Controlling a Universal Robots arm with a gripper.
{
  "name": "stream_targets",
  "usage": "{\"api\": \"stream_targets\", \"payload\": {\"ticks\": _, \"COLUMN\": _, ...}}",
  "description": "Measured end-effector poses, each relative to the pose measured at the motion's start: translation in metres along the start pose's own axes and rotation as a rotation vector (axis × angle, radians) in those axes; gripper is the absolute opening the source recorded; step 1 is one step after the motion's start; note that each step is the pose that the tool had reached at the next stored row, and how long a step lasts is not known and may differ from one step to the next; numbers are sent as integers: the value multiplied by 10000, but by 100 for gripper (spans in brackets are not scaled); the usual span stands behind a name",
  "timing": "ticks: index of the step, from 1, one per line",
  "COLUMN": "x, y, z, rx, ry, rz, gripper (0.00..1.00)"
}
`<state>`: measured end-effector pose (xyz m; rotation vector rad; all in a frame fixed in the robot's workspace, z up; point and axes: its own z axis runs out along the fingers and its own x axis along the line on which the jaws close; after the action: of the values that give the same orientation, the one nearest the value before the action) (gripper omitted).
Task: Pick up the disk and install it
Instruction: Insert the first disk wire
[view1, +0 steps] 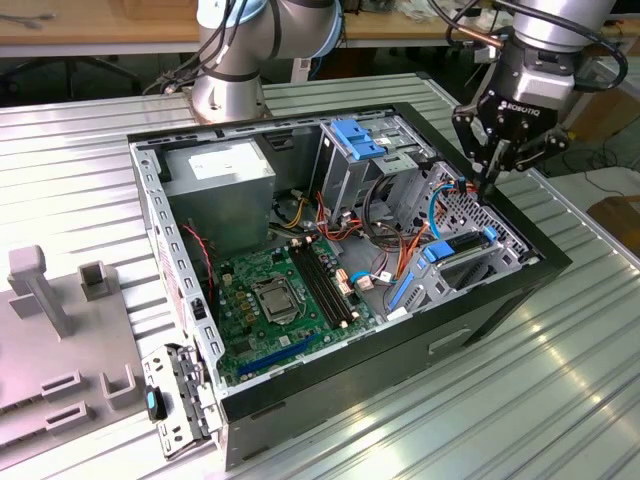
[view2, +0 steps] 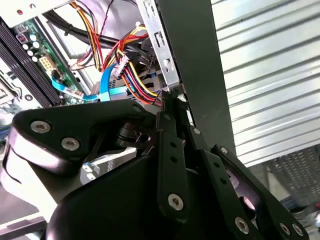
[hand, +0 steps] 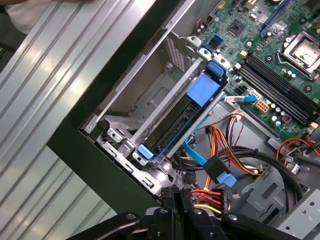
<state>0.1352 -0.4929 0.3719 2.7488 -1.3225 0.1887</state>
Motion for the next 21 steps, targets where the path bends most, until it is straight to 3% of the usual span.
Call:
{"api": "stream_targets", "payload": {"ticks": 9, "x": -1, "y": 0, "z": 9, "rx": -268, "ry": -42, "rz": 1791, "gripper": 16}}
{"api": "stream_targets", "payload": {"ticks": 12, "x": -3, "y": 0, "z": 17, "rx": -423, "ry": -67, "rz": 2828, "gripper": 16}}
{"api": "stream_targets", "payload": {"ticks": 21, "x": -5, "y": -1, "z": 31, "rx": -676, "ry": -106, "rz": 4523, "gripper": 16}}
